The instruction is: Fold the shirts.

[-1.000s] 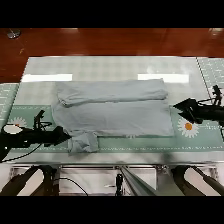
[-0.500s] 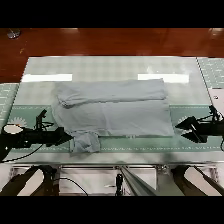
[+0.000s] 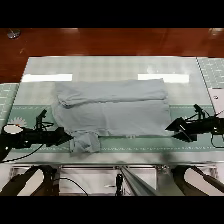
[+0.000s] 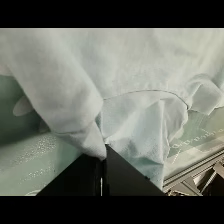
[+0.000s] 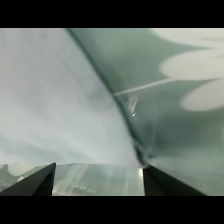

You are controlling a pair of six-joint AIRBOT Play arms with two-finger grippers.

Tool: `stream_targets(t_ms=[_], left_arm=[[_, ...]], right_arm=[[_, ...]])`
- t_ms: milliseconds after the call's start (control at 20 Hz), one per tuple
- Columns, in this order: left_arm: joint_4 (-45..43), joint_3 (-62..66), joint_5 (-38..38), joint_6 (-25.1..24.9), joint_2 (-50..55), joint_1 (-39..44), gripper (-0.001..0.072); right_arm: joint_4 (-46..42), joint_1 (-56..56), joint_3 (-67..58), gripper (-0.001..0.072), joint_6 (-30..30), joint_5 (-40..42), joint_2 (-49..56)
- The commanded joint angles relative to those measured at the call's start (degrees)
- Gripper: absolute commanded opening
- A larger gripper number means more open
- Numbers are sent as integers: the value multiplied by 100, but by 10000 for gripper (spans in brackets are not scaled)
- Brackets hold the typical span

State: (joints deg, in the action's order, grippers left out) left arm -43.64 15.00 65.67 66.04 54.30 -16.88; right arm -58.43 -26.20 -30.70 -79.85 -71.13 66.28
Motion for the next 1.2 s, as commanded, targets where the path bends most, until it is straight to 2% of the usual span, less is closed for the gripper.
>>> stream_targets(t_ms=[0, 50, 100, 150, 200, 250, 450, 600, 650, 800, 1050, 1150], left_arm=[[20, -2, -7, 0, -4, 2, 22], [22, 0, -7, 0, -4, 2, 22], [20, 0, -4, 0, -4, 2, 22], [22, 0, -4, 0, -4, 2, 23], [22, 2, 0, 0, -7, 2, 22], [22, 31, 28, 0, -4, 0, 23], [79, 708, 225, 0, -4, 0, 23], [83, 1698, -138, 411, 151, 17, 22], [85, 2052, -284, 413, 348, 57, 22], [81, 3338, -398, 483, 1469, 264, 22], [83, 5501, -317, 1185, 3440, 446, 22], [83, 6186, -188, 1274, 4000, 527, 22]], right_arm=[[479, 389, -22, 619, 13, 649, 227], [579, 487, -39, 618, 20, 723, 286], [654, 603, -48, 544, 70, 765, 341], [654, 697, -103, 325, 138, 778, 385], [658, 758, -197, 62, 343, 741, 389], [675, 780, -356, 34, 457, 643, 389], [584, 780, -1408, 34, 457, 227, 391], [706, 785, -2251, 34, 380, 195, 516], [861, 785, -2507, 34, 382, 186, 664], [1263, 785, -3119, 34, 398, 256, 1241], [1858, 787, -4019, 34, 457, 313, 2273], [1937, 787, -4328, 35, 457, 317, 2614]])
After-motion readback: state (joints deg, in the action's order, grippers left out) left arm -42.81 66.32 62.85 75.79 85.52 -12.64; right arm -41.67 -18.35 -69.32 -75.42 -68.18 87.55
